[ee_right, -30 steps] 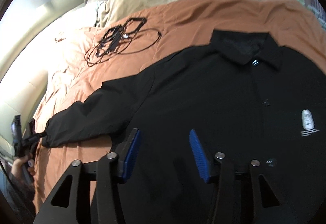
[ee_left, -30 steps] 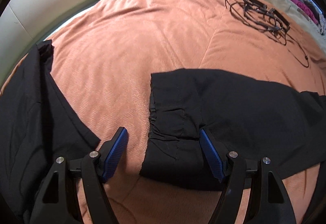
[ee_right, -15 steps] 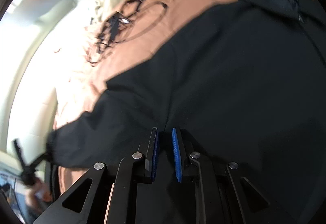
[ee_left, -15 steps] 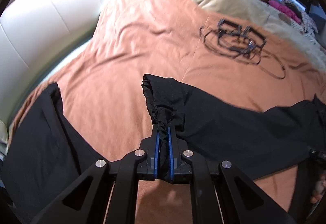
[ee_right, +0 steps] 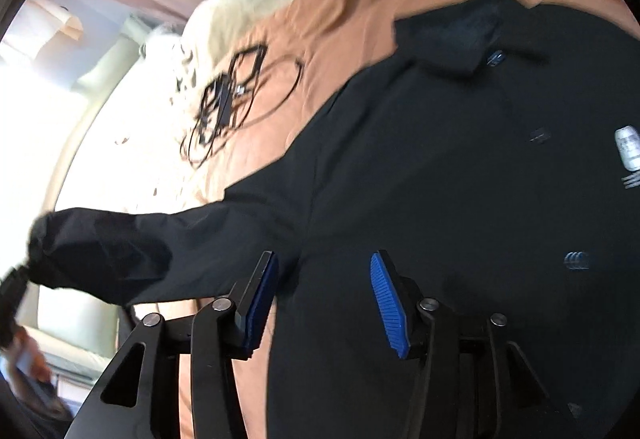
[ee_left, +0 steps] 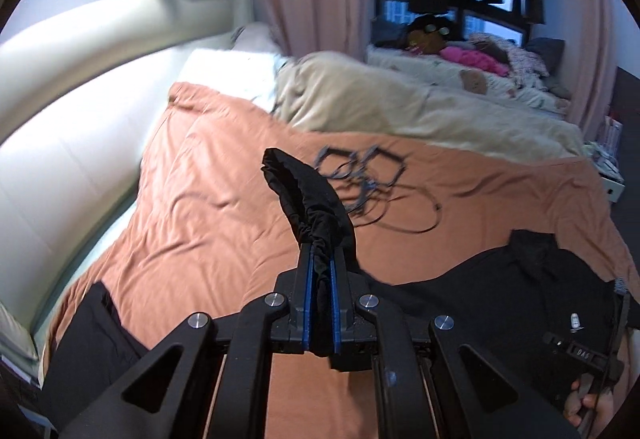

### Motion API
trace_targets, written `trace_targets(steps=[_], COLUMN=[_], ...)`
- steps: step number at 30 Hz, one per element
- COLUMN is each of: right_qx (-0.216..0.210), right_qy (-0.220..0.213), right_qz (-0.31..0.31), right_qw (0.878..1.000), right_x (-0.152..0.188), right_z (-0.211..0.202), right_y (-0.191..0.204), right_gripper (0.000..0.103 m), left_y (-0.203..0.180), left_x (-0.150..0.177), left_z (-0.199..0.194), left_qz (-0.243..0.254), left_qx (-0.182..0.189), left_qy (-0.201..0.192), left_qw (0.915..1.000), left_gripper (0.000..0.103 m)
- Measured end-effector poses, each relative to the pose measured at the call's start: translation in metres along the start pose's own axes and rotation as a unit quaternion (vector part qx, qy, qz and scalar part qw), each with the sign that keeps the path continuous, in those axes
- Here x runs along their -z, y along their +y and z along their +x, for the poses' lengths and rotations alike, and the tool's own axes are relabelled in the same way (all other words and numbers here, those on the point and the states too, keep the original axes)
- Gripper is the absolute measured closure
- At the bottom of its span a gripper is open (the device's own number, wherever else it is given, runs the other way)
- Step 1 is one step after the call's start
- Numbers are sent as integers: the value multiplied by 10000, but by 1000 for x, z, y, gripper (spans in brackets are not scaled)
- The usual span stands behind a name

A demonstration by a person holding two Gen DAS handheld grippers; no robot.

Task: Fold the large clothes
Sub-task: 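Carry the sleeve across the shirt body with the left gripper and release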

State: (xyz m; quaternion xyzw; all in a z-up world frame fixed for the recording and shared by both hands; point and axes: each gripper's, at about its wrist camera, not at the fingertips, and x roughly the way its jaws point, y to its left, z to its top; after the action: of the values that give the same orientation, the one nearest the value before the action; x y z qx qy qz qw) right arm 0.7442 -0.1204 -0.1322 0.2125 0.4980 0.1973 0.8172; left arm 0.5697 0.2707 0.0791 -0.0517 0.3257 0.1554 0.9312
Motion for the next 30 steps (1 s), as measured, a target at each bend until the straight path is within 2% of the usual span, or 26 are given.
trace_targets(steps=[3,9,16,21,27,30], right_qx=[92,268,88,89,123,187], right_qy=[-238,-496,-864,-999,-1212,-1336], right_qz=[65,343,558,884,1389,1609], right_qw=[9997,9978,9947,9910,9828,9777], right_x=[4,19,1,-11,-21,-20], right_z=[-31,-77,-112,-120,-136,-146], right_y=[-15,-58,-92,-124,-171,-189], right_gripper=[40,39,35,34,34,34], left_y=[-43,-133,-244,-313,-386,-425], left_x=[-19,-39,-46,-38,-12,5], left_z=[-20,-45,-56,-49,-35,-25], left_qz=[227,727,1279,1631,2001,2288], left_qx=[203,627,1115,1518,2052,2416], left_qy=[-133,-268,-300,-158,78,301], left_qw=[9994,9950,9850,9747,9580,9425], left_gripper=[94,94,94,94,94,90])
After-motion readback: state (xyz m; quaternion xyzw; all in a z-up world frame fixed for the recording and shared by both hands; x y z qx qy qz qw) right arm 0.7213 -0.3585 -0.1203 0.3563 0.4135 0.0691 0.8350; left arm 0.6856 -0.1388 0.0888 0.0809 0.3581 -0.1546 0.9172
